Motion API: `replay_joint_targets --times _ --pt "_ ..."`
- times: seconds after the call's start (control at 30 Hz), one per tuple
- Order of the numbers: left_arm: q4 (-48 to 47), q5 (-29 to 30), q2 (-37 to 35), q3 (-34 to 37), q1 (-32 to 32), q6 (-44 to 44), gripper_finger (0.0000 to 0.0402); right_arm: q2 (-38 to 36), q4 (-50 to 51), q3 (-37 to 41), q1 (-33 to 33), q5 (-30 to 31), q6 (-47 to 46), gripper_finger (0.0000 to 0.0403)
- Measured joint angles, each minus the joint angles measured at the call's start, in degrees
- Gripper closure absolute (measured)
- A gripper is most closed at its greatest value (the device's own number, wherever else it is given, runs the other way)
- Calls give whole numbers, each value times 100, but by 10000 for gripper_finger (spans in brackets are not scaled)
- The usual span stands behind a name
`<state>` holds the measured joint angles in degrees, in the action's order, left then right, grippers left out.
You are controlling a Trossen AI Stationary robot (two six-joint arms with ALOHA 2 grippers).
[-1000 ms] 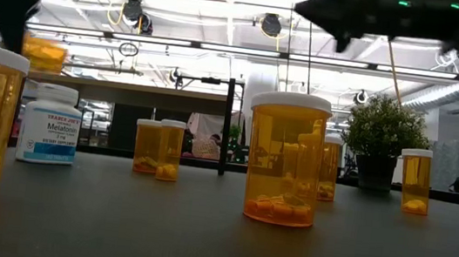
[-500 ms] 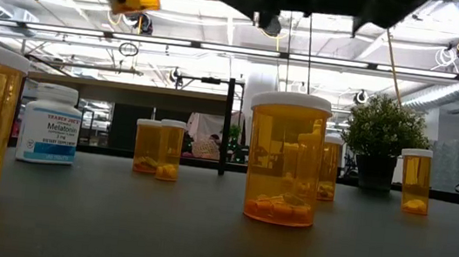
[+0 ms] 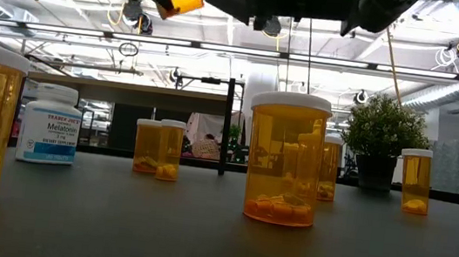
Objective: Pick and place medicine bottles onto shelf by color
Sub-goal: Put the large orange pill bottle on the shelf
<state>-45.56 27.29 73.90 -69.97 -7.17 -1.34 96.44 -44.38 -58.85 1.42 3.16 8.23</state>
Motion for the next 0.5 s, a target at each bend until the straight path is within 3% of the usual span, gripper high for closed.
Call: replay_joint_targets --times 0.3,0.5 --pt "315 2 395 2 87 -340 190 2 149 4 138 -125 151 127" --pt "397 153 403 2 82 -336 179 2 176 4 207 -623 11 162"
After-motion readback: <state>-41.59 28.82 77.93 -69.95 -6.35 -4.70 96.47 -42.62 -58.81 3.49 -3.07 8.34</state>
